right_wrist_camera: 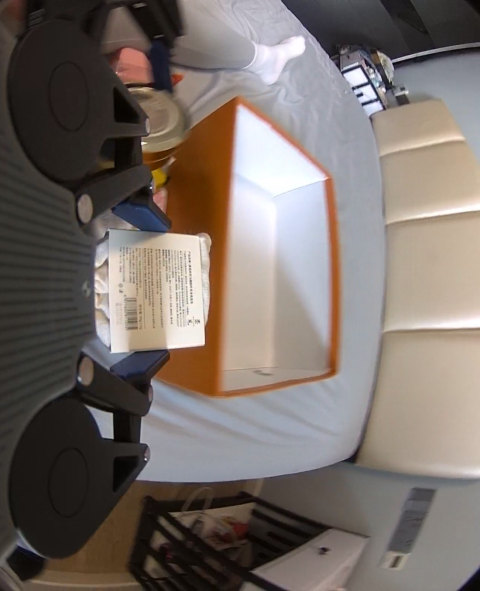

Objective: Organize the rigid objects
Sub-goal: 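Carry both items into the orange box and open both grippers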

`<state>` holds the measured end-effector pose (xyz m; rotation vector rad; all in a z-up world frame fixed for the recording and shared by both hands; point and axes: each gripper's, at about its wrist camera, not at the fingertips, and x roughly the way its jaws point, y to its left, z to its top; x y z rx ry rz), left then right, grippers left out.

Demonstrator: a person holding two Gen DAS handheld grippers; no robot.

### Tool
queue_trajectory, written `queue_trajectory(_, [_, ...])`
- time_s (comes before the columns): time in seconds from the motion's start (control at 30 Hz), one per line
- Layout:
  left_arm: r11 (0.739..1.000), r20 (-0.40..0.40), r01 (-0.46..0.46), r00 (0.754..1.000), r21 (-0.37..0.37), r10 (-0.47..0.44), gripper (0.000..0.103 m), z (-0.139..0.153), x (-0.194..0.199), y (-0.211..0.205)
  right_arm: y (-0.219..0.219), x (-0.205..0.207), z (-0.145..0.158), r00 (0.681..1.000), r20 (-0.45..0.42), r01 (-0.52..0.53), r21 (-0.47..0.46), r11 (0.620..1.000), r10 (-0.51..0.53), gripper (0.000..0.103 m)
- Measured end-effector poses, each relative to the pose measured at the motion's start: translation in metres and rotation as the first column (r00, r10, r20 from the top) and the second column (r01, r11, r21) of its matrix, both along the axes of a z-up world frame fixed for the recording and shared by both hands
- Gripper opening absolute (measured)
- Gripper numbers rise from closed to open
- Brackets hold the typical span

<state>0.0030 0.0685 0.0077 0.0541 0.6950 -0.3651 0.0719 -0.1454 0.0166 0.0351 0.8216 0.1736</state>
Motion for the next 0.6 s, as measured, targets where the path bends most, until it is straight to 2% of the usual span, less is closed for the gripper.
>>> queue_trajectory(0.1, [0.999,0.062,-0.047,0.997,0.025,0.045,0.088,0.018,0.019,0.001,0.002,0.01,0.024,0.998,0.051,-0.039,-0.01,0.999,0.04,0.068])
queue_trajectory(0.17, [0.996,0.09,-0.08,0.993,0.028,0.077,0.089,0.025,0.03,0.005,0.009,0.02,0.041,0.991,0.114,-0.058,-0.058,0.997,0.065,0.068])
queue_trajectory(0.27, [0.992,0.087,-0.122,0.989,0.04,0.118,0.089,0.032,0.057,0.003,0.016,0.042,0.059,0.98,0.184,-0.059,-0.098,0.993,0.076,0.068])
queue_trajectory(0.4, [0.988,0.008,-0.121,0.993,0.095,0.121,0.089,0.019,0.093,-0.003,0.025,0.085,0.064,0.979,0.19,-0.054,-0.102,0.993,0.073,0.068])
queue_trajectory(0.5, [0.987,-0.093,-0.093,0.99,0.134,0.106,0.089,0.002,0.113,-0.004,0.033,0.121,0.048,0.99,0.132,-0.042,-0.091,0.995,0.054,0.068])
queue_trajectory(0.6, [0.984,-0.211,-0.069,0.972,0.165,0.103,0.089,-0.017,0.128,-0.006,0.036,0.148,0.022,0.998,0.048,-0.031,-0.071,0.997,0.035,0.068])
